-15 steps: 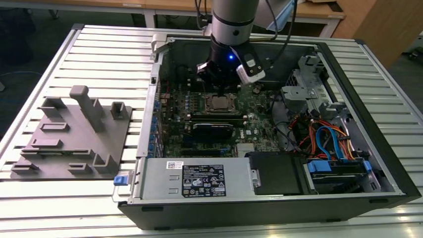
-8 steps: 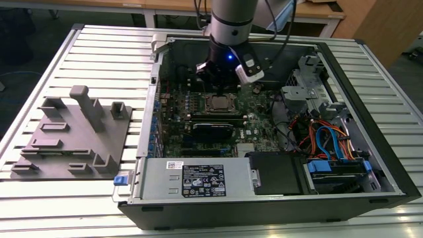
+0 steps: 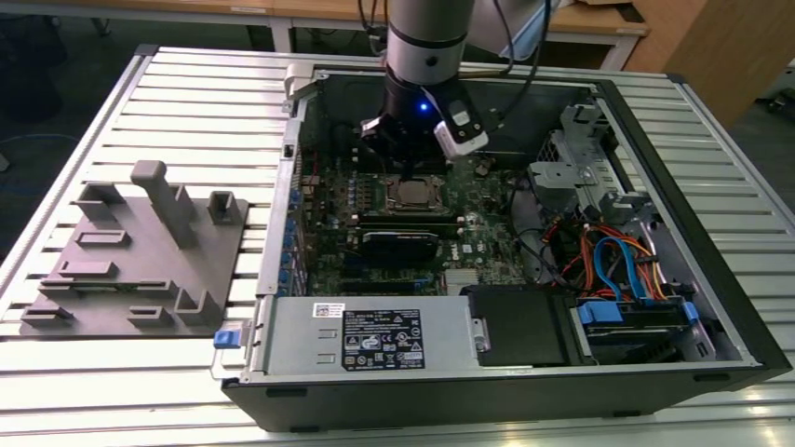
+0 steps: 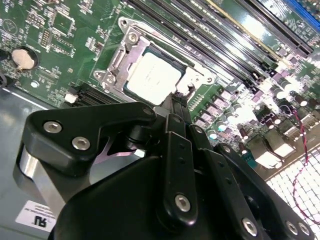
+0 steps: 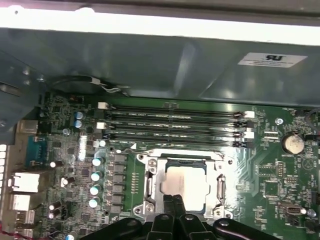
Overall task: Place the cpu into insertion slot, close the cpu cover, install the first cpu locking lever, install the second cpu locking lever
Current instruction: 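Install the first cpu locking lever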
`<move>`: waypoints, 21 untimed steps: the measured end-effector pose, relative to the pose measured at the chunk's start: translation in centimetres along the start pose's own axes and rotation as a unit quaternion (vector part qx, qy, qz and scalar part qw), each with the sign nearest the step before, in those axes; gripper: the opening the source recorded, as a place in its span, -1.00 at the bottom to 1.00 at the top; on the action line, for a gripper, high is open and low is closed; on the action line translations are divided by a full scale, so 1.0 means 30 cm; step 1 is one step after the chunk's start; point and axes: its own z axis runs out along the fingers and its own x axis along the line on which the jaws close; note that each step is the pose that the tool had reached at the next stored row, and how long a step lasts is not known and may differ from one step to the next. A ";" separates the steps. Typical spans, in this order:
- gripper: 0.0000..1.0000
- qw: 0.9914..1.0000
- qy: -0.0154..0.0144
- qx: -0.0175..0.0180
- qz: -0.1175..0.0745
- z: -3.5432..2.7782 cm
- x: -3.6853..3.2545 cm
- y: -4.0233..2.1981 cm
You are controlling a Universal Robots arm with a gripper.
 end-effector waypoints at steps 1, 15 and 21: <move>-0.80 1.000 0.000 0.000 0.000 0.000 0.005 0.000; -0.80 1.000 0.000 0.000 0.000 0.000 0.065 0.003; -0.80 1.000 0.000 0.000 0.000 -0.003 0.065 0.003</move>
